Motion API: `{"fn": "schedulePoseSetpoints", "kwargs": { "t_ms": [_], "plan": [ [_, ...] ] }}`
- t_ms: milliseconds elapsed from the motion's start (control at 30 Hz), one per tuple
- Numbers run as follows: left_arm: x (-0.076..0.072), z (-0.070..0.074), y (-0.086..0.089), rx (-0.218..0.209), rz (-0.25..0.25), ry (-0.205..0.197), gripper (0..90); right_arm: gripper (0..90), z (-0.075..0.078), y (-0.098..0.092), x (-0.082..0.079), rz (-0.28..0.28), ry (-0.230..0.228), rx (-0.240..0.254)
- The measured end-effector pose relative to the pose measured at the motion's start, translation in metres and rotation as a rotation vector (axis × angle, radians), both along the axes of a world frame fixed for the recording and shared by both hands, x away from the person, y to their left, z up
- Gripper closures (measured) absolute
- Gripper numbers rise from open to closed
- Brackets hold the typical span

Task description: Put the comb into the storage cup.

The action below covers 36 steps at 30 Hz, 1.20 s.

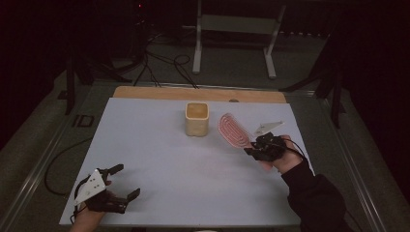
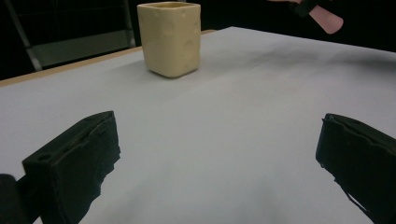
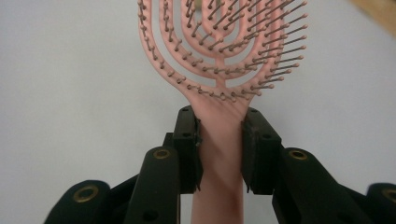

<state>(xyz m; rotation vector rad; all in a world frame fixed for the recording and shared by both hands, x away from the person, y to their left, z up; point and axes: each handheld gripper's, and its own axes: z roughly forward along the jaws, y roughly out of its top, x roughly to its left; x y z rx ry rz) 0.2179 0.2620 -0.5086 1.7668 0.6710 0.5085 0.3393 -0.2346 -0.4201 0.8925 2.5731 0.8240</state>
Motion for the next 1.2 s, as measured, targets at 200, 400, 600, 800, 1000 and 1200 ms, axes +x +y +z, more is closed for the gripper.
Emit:
{"fn": "schedulePoseSetpoints", "kwargs": {
  "t_ms": [200,400,600,800,1000,1200],
  "plan": [
    [0.000,0.000,0.000,0.000,0.000,0.002,0.0,70.5,0.006,0.012,0.005,0.006,-0.044,0.028],
    [0.000,0.000,0.001,-0.002,0.003,0.004,0.0,70.5,0.010,0.025,0.013,0.019,-0.073,0.081],
    [0.000,0.000,0.000,-0.001,0.001,0.004,0.0,70.5,0.015,0.042,0.018,0.037,-0.094,0.088],
    [0.000,-0.001,0.000,0.000,-0.002,0.004,0.0,70.5,0.023,0.054,0.023,0.051,-0.127,0.117],
    [0.000,0.000,0.000,0.001,0.000,0.003,0.0,70.5,0.030,0.065,0.030,0.057,-0.144,0.143],
    [-0.001,-0.001,-0.001,0.000,-0.002,0.006,0.0,70.5,0.037,0.075,0.034,0.059,-0.174,0.181]
  ]
}}
